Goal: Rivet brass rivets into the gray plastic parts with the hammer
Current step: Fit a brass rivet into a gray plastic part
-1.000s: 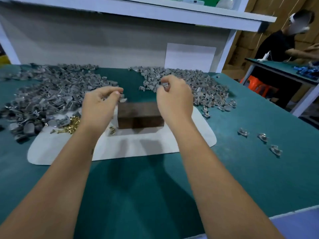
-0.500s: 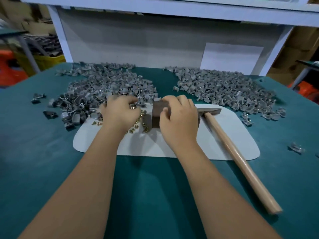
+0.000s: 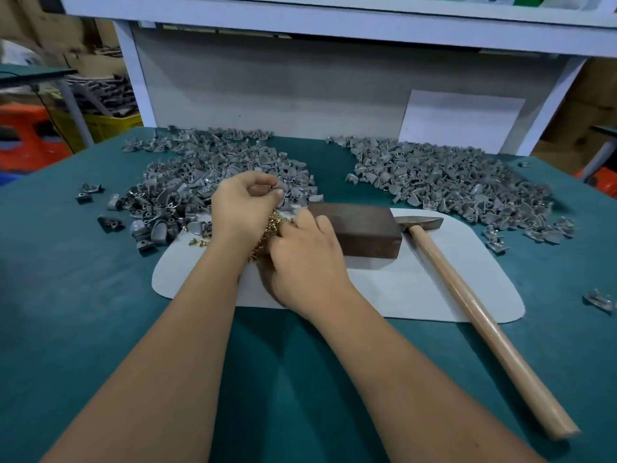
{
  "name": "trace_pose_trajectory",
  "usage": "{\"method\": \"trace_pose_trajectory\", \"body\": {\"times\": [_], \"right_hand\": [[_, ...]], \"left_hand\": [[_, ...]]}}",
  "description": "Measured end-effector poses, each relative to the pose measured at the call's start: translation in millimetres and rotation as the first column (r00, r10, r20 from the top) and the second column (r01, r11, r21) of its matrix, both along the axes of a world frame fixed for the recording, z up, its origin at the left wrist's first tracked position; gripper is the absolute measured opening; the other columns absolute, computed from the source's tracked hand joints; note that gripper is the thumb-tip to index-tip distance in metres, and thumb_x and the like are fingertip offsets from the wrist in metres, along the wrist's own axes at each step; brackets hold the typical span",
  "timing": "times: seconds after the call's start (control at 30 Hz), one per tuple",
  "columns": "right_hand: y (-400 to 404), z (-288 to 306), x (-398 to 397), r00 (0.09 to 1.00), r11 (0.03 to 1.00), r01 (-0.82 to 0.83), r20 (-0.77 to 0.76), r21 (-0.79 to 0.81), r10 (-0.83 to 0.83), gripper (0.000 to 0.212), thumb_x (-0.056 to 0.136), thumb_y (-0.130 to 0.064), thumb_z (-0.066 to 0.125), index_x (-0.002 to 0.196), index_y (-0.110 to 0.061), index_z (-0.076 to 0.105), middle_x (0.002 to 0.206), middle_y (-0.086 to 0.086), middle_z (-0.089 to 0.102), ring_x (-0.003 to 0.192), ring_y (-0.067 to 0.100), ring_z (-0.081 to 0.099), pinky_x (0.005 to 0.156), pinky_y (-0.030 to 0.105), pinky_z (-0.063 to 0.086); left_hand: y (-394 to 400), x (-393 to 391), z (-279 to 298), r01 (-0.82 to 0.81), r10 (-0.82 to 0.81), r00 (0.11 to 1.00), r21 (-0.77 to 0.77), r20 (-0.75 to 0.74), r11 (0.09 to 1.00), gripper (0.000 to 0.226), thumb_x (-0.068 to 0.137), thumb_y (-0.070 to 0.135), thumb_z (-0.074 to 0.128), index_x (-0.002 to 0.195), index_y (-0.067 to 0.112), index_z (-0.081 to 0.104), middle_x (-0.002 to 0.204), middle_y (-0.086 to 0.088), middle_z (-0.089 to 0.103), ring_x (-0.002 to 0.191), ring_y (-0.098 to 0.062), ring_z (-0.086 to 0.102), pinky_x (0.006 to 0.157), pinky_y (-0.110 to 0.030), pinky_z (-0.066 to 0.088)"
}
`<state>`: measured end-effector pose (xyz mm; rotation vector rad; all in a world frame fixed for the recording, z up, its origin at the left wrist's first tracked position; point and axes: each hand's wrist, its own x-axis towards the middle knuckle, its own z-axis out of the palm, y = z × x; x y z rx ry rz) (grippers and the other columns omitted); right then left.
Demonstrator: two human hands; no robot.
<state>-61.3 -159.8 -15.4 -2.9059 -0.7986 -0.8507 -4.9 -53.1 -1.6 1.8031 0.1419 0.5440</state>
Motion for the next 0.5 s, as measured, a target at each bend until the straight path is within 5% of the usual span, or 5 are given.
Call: {"method": "trace_pose_trajectory", "body": {"times": [0.23,0.37,0.5], "right_hand": [[0.2,2.7,0.7,0.994,0.996,-0.076,-0.075,0.050,0.079,0.008,0.087,-0.024,0.056,0.089,-0.020,0.063,0.095,0.000,0.064,0.099,0.023,0.045,0.070,0.031,0.011],[-2.7,-0.4,0.7,0.991,0.993,-0.097,-0.080,0.070,0.102,0.017,0.089,-0.029,0.052,0.091,-0.020,0.067,0.096,0.000,0.063,0.098,0.023,0.045,0.073,0.032,0.015],[-1.4,1.0,3.7,0.984,0.992,-0.102,-0.138,0.081,0.112,0.017,0.088,-0.025,0.053,0.095,-0.025,0.069,0.098,-0.004,0.063,0.102,0.020,0.042,0.072,0.031,0.013]], "left_hand": [[-10.9,-0.6,5.7,0.121,-0.110,0.992,-0.297,0.054,0.947,0.022,0.087,0.001,0.067,0.082,0.022,0.073,0.084,0.003,0.074,0.087,-0.009,0.071,0.084,-0.021,0.055],[-12.5,-2.1,3.8,0.184,-0.154,0.981,-0.328,0.117,0.927,0.029,0.088,-0.006,0.064,0.082,0.021,0.072,0.076,0.011,0.074,0.079,-0.002,0.071,0.076,-0.015,0.054],[-11.3,-1.6,4.4,0.207,-0.163,0.974,-0.338,0.155,0.918,0.028,0.080,-0.007,0.073,0.084,0.021,0.071,0.086,0.003,0.072,0.088,-0.013,0.069,0.085,-0.026,0.055]]}}
